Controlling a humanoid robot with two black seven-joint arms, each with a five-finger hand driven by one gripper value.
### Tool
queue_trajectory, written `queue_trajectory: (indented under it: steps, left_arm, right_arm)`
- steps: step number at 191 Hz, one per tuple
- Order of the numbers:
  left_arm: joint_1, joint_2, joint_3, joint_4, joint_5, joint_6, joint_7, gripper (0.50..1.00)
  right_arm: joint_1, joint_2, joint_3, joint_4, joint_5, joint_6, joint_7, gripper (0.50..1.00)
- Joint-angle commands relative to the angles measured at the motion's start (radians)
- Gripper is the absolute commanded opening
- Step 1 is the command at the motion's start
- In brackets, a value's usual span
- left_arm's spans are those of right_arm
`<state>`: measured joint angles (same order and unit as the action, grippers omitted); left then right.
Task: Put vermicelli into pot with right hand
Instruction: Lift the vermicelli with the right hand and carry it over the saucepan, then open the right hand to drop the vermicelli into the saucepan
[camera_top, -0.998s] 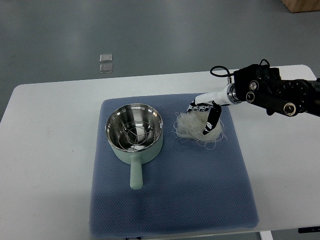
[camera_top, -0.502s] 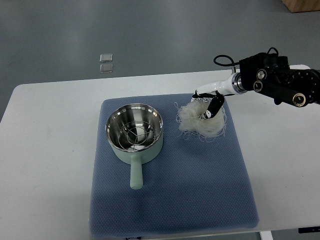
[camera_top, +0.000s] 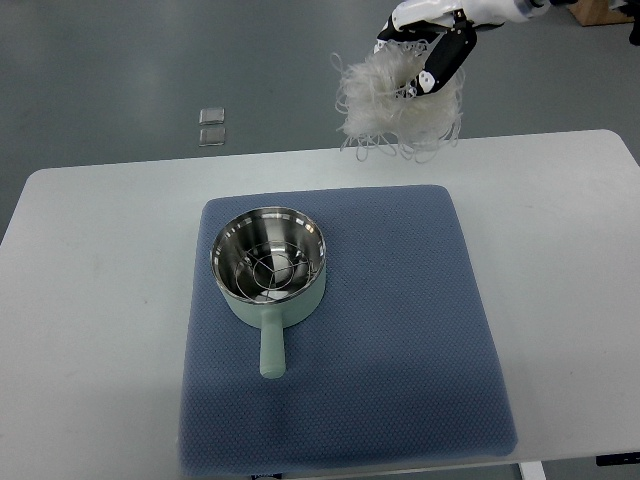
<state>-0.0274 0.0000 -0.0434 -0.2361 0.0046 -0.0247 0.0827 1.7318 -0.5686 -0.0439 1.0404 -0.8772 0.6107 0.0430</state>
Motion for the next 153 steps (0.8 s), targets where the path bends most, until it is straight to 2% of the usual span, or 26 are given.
queue_trajectory:
  steps: [1, 21, 45, 99, 122, 151, 153]
  left_arm:
    - [0.0, 0.0, 0.0, 0.0, 0.0, 0.0, 0.0, 1.0]
    - [0.0, 0.0, 0.0, 0.0, 0.0, 0.0, 0.0, 1.0]
    - [0.0, 0.0, 0.0, 0.0, 0.0, 0.0, 0.0, 1.0]
    - [0.0, 0.0, 0.0, -0.003, 0.0, -0.001, 0.0, 1.0]
    - [0.0, 0.0, -0.001, -0.002, 0.0, -0.001, 0.0, 1.0]
    - [0.0, 0.0, 0.0, -0.002, 0.0, -0.001, 0.0, 1.0]
    - [0.0, 0.0, 0.0, -0.002, 0.0, -0.001, 0.0, 1.0]
  right_arm:
    - [0.034, 0.012, -0.004, 0.006, 0.024, 0.0, -0.002, 0.5]
    - [0.035, 0.053, -0.004, 0.006, 0.035, 0.0, -0.002, 0.5]
    - [0.034, 0.15, -0.011, -0.011, 0.05, 0.0, -0.008, 0.5]
    - [-0.024, 0.44, -0.036, -0.161, 0.05, -0.117, -0.009, 0.5]
    - [-0.074, 0.515, -0.036, -0.22, 0.044, -0.12, -0.009, 0.5]
    - [-0.138, 0.559, -0.036, -0.247, 0.035, -0.134, -0.011, 0.5]
    - [-0.143, 0.563, -0.036, -0.249, 0.035, -0.135, -0.011, 0.513]
